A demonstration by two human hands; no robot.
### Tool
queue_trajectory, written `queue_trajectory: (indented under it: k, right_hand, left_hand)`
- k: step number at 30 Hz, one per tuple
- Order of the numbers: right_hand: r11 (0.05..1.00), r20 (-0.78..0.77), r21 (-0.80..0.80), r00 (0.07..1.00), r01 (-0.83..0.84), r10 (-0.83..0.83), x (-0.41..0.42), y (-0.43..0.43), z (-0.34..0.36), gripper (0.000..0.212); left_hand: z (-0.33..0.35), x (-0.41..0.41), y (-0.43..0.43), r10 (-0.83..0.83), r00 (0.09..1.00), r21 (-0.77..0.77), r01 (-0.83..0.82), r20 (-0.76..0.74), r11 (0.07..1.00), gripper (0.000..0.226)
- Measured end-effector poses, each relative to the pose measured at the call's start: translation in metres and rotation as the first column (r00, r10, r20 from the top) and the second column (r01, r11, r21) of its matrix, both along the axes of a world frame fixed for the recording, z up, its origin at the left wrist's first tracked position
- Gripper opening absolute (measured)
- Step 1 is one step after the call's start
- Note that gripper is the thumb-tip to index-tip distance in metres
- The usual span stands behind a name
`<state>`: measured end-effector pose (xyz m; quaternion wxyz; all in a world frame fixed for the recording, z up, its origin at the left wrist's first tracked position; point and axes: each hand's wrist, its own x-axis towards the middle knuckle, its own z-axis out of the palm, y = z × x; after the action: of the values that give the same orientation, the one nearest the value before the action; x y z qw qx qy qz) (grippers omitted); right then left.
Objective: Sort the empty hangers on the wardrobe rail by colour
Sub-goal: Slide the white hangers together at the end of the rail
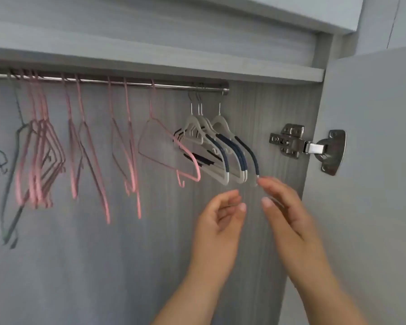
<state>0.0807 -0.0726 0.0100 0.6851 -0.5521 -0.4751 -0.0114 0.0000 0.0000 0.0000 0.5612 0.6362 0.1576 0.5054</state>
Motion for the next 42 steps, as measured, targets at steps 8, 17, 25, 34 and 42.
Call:
queue_trajectory:
  k: [8, 17, 25, 34, 42]
  right_hand:
    - [0.984, 0.03, -0.148, 0.995, 0.101, -0.097, 0.063, 0.074, 0.045, 0.04]
    - [0.974, -0.303, -0.193, 0.951, -0.121, 0.058, 0.078, 0.115, 0.043, 0.035]
    - [0.965, -0.376, -0.135, 0.913, -0.225, 0.161, 0.076, 0.132, 0.031, 0.034]
    - [0.985, -0.424, -0.075, 0.899, -0.158, 0.112, 0.076, 0.128, 0.024, 0.03]
    - [0.947, 0.126, -0.231, 0.972, 0.222, -0.197, 0.074, 0.118, 0.032, 0.04]
  left_hand:
    - [0.02, 0.066, 0.014, 0.015, 0.999, 0.114, -0.01, -0.041, 0.993, 0.036]
    - [0.009, 0.088, 0.039, 0.148, 0.972, 0.272, -0.095, -0.182, 0.958, 0.051]
    - [-0.008, 0.097, 0.07, 0.364, 0.929, 0.466, -0.295, -0.063, 0.834, 0.07]
    - [-0.012, 0.1, 0.078, 0.396, 0.918, 0.524, -0.334, -0.007, 0.783, 0.058]
    - [-0.015, 0.089, 0.07, 0.326, 0.942, 0.544, -0.23, -0.084, 0.807, 0.052]
